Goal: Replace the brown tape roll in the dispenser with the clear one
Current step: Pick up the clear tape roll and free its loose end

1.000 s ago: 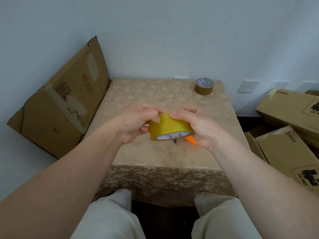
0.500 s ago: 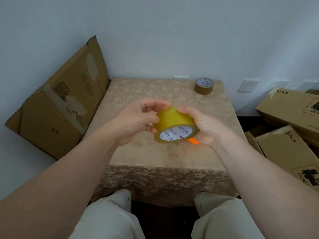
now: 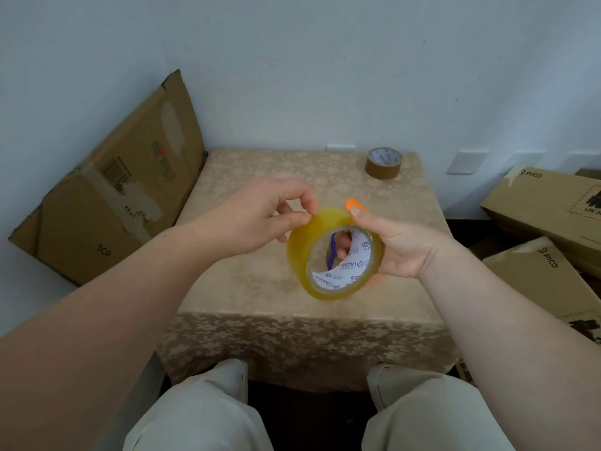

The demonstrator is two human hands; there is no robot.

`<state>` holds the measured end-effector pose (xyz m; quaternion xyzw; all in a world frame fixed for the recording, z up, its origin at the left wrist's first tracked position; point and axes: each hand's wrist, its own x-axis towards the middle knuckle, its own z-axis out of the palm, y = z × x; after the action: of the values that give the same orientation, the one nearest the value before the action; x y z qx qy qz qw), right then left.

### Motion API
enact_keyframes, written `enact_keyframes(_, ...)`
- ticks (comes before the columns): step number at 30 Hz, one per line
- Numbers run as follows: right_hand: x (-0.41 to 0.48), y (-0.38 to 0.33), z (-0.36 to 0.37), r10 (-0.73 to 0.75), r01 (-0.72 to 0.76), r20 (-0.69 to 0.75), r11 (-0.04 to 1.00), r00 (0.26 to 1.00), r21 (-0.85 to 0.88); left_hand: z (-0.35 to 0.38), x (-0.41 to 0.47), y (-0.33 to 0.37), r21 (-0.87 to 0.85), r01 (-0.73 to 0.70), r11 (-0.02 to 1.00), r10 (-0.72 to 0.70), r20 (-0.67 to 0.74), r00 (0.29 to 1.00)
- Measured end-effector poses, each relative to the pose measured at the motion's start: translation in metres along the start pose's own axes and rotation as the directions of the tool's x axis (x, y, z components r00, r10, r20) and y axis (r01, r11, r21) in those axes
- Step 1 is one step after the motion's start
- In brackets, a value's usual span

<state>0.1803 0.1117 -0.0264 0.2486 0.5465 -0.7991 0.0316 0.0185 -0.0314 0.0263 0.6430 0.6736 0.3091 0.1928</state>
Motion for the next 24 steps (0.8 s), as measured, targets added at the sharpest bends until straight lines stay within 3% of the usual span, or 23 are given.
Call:
enact_keyframes(7, 0.001, 0.008, 0.001, -0.04, 0.04, 0.007, 0.998, 0.999, -0.05, -0.002, 0.001, 0.004, 0.198, -0.045, 0.979, 0.042, 0.023, 0.999)
enact_keyframes(13, 0.005, 0.016, 0.004, -0.033, 0.03, -0.028, 0.994, 0.999, -0.104, -0.006, 0.003, 0.012, 0.26, -0.057, 0.964, 0.054, 0.019, 0.998)
enact_keyframes(24, 0.006, 0.023, 0.002, -0.049, 0.053, 0.069, 0.997, 0.996, -0.059, -0.01, 0.006, 0.01, 0.07, 0.052, 0.996, -0.063, 0.163, 0.985)
